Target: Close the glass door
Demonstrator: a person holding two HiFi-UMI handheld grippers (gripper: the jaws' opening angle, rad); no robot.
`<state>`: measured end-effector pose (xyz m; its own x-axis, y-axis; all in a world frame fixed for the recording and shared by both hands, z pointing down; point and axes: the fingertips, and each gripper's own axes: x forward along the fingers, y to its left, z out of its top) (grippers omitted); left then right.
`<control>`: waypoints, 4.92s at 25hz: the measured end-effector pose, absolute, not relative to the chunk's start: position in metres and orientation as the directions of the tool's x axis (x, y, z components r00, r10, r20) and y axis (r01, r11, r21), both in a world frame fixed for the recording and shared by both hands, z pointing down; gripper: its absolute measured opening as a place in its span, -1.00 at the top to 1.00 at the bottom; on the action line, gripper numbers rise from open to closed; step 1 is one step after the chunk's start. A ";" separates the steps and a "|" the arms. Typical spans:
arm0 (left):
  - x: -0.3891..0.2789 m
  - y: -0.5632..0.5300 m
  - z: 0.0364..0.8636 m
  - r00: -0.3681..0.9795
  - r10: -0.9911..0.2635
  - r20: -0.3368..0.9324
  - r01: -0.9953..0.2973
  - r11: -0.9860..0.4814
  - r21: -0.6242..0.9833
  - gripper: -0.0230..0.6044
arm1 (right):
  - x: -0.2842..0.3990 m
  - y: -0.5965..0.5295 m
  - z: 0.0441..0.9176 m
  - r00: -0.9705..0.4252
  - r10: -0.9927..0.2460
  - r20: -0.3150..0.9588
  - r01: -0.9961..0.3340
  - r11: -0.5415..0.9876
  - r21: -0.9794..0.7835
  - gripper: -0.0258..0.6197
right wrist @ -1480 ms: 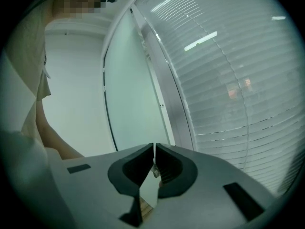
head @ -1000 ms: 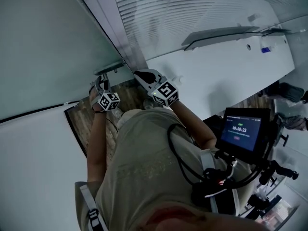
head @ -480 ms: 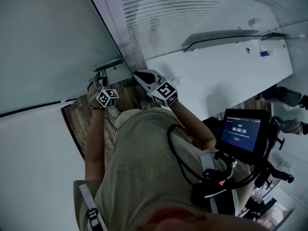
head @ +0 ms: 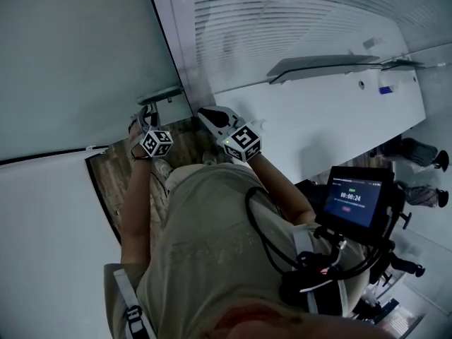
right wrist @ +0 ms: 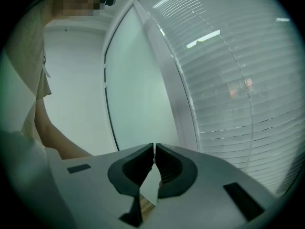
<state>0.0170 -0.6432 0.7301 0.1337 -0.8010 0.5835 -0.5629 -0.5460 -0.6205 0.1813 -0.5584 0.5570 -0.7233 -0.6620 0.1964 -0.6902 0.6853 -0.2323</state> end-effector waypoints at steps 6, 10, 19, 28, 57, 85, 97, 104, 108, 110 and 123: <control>0.020 -0.642 0.730 0.123 -0.814 0.567 -0.559 -0.529 -0.638 0.36 | 0.181 -0.560 0.554 -0.725 -0.659 0.198 -0.689 0.692 -0.218 0.87; 0.019 -0.641 0.729 0.114 -0.821 0.559 -0.557 -0.519 -0.648 0.36 | 0.180 -0.563 0.552 -0.716 -0.671 0.192 -0.698 0.684 -0.211 0.87; 0.019 -0.643 0.730 0.104 -0.830 0.548 -0.548 -0.507 -0.665 0.37 | 0.168 -0.558 0.552 -0.748 -0.636 0.191 -0.664 0.723 -0.192 0.87; 0.013 -0.655 0.729 0.089 -0.821 0.564 -0.547 -0.513 -0.661 0.38 | 0.169 -0.562 0.550 -0.739 -0.646 0.193 -0.674 0.715 -0.186 0.87; 0.005 -0.673 0.720 0.195 -0.653 0.731 -0.471 -0.717 -0.515 0.20 | 0.203 -0.581 0.542 -0.645 -0.754 0.122 -0.759 0.615 -0.215 0.87; 0.081 -0.587 0.607 0.669 -0.643 0.372 -0.743 -0.593 0.311 0.20 | 0.235 -0.579 0.535 -0.510 -0.849 0.138 -0.854 0.481 -0.196 0.86; 0.077 -0.564 0.610 0.719 -0.590 0.368 -0.694 -0.646 0.319 0.20 | 0.224 -0.560 0.531 -0.482 -0.867 0.128 -0.866 0.449 -0.219 0.86; 0.007 -0.447 0.633 0.721 -0.578 0.382 -0.690 -0.647 0.324 0.20 | 0.159 -0.448 0.544 -0.486 -0.865 0.128 -0.864 0.452 -0.224 0.84; 0.023 -0.446 0.635 0.720 -0.569 0.397 -0.689 -0.651 0.318 0.20 | 0.174 -0.436 0.536 -0.495 -0.860 0.125 -0.857 0.460 -0.232 0.79; 0.013 -0.421 0.634 0.715 -0.580 0.390 -0.696 -0.648 0.311 0.20 | 0.162 -0.408 0.535 -0.513 -0.850 0.118 -0.847 0.478 -0.231 0.74; 0.040 -0.311 0.672 0.711 -0.566 0.417 -0.692 -0.667 0.275 0.20 | 0.177 -0.298 0.568 -0.481 -0.869 0.119 -0.869 0.454 -0.198 0.73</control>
<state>0.0404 -0.3109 0.6716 0.7113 -0.5660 0.4168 -0.6921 -0.6674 0.2749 0.1773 -0.2976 0.5680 -0.4808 -0.8687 0.1189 -0.8689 0.4538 -0.1979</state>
